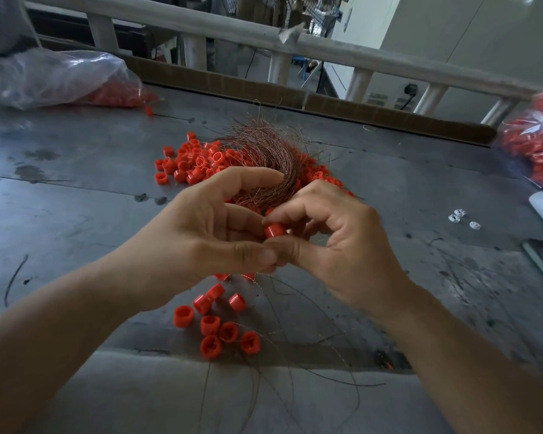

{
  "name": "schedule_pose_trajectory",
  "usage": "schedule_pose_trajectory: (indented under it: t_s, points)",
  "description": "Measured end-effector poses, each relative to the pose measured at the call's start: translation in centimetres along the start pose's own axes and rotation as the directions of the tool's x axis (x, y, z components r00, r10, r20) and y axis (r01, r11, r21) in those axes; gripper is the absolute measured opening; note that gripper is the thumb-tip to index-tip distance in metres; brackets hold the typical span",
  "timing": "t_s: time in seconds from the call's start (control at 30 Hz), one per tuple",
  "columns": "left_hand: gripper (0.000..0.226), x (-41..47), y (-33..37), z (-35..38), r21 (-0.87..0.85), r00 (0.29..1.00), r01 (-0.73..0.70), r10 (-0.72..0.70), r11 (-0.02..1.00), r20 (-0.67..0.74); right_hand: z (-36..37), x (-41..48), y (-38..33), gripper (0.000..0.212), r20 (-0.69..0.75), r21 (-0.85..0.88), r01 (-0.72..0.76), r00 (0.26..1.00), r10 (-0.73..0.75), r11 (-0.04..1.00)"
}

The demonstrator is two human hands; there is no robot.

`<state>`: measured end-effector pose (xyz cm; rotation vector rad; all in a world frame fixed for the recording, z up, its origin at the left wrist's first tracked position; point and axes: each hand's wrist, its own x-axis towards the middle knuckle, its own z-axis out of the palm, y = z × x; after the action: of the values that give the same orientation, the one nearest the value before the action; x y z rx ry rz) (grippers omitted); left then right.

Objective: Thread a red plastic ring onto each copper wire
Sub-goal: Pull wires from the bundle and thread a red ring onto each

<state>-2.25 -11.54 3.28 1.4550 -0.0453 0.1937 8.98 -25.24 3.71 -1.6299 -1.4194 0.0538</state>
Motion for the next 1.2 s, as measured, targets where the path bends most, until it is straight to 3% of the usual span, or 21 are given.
schedule_pose_trajectory:
  t_s: [0.3, 0.43, 0.5, 0.6, 0.7, 0.8, 0.87, 1.03, 1.13, 1.2]
  points:
    - [0.052, 0.2, 0.1, 0.0, 0.026, 0.997, -0.004, 0.007, 1.0, -0.081, 0.0, 0.2, 0.0, 0.031, 0.004, 0.012, 0.053, 0.999, -0.053, 0.999]
    - [0.057, 0.2, 0.3, -0.5, -0.055, 0.998, -0.052, 0.049, 0.997, -0.048, -0.1, 0.2, 0.1, 0.048, 0.058, 0.122, -0.053, 0.997, 0.046, 0.991]
    - [0.06, 0.2, 0.4, -0.9, -0.157, 0.996, -0.085, 0.086, 0.984, -0.002, -0.1, 0.2, 0.1, 0.041, 0.111, 0.171, -0.094, 0.991, 0.075, 0.981]
    - [0.056, 0.3, 0.5, -1.2, -0.235, 0.991, -0.133, 0.136, 0.963, -0.004, -0.2, 0.1, 0.0, 0.023, 0.078, 0.197, -0.132, 0.99, 0.119, 0.971]
    - [0.04, 0.4, 0.5, -1.1, -0.205, 0.987, -0.16, 0.162, 0.966, -0.007, -0.5, 0.2, -0.1, 0.013, 0.054, 0.107, -0.115, 0.992, 0.11, 0.988]
    - [0.022, 0.4, 0.3, -0.8, -0.098, 0.984, -0.175, 0.17, 0.98, -0.056, -0.5, 0.2, 0.0, 0.011, 0.139, -0.105, -0.091, 0.985, 0.105, 0.99]
    - [0.022, 0.4, 0.3, -0.7, -0.048, 0.983, -0.167, 0.163, 0.985, -0.086, -0.6, 0.1, 0.1, 0.004, 0.153, -0.192, -0.101, 0.979, 0.132, 0.976]
    - [0.033, 0.3, 0.8, -1.3, 0.015, 0.976, -0.079, 0.081, 0.997, -0.204, -1.0, 0.4, 0.0, 0.016, 0.014, -0.247, -0.183, 0.981, 0.192, 0.952]
    - [0.015, 0.5, 1.0, -1.6, 0.012, 0.952, -0.013, 0.016, 1.0, -0.307, -1.0, 0.4, 0.1, 0.017, 0.029, -0.296, -0.215, 0.972, 0.233, 0.931]
    - [0.017, 0.6, 1.1, -1.7, 0.018, 0.93, 0.022, -0.014, 1.0, -0.366, -1.3, 0.4, 0.1, 0.017, 0.004, -0.297, -0.24, 0.967, 0.253, 0.924]
